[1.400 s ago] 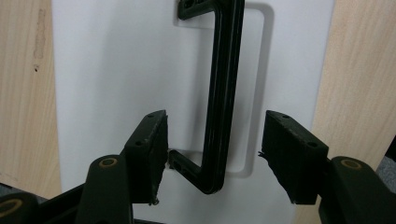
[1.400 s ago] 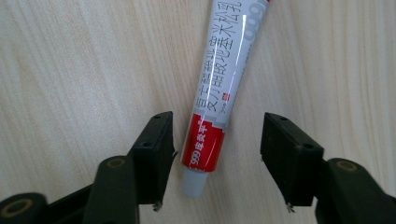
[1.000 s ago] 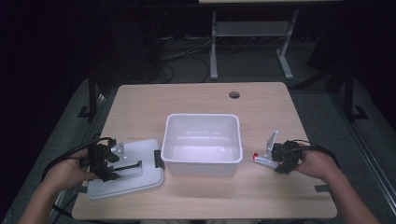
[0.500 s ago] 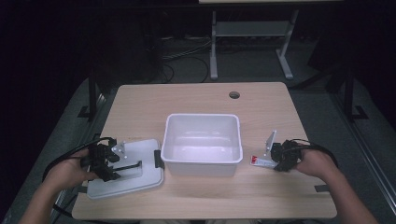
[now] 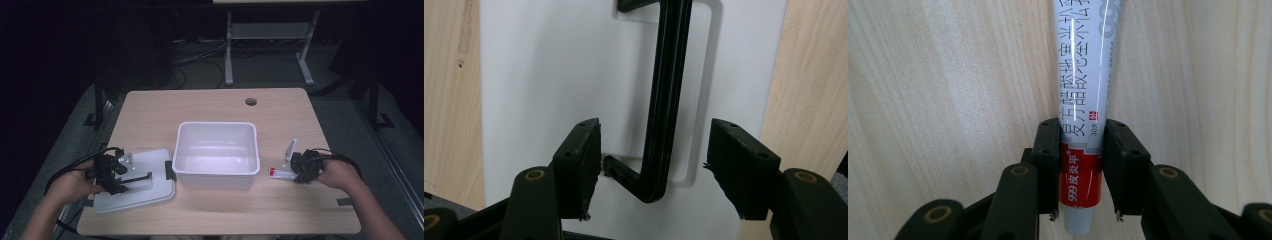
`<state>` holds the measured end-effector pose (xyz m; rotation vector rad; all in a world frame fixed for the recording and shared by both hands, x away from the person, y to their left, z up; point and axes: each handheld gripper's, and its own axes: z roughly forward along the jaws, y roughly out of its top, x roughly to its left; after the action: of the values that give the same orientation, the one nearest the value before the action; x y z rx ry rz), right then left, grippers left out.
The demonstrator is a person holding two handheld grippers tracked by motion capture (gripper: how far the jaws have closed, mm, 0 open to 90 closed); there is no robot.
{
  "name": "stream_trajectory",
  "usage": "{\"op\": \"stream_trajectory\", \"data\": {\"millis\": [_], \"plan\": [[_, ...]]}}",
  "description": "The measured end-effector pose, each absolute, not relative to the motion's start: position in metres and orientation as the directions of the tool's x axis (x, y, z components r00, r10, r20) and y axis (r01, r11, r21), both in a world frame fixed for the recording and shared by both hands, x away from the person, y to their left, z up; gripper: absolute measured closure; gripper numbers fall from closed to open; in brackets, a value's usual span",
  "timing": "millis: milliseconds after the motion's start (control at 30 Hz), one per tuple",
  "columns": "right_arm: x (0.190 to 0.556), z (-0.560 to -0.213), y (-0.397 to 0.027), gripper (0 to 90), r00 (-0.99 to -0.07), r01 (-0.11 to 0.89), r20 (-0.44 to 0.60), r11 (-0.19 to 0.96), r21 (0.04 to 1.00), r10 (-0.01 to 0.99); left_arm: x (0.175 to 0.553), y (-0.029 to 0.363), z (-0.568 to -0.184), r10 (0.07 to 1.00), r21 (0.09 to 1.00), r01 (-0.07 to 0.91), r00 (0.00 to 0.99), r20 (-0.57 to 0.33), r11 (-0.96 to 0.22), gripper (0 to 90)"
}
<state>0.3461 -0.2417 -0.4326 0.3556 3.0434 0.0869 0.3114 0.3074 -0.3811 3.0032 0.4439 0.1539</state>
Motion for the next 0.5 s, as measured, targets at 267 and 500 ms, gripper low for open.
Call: {"op": "stream_trajectory", "data": {"millis": [267, 500], "plan": [[0.342, -0.419, -0.244, 68.8, -0.97, 0.22, -0.079, 0.97, 0.099, 0.229, 0.312, 0.307, -0.382, 0.296, 0.12, 0.285, 0.952, 0.084, -0.951, 37.7], [0.335, -0.403, -0.246, 68.9, -0.972, 0.208, -0.089, 0.972, 0.106, 0.218, 0.313, 0.303, -0.38, 0.292, 0.116, 0.281, 0.952, 0.089, -0.953, 37.3]]}}
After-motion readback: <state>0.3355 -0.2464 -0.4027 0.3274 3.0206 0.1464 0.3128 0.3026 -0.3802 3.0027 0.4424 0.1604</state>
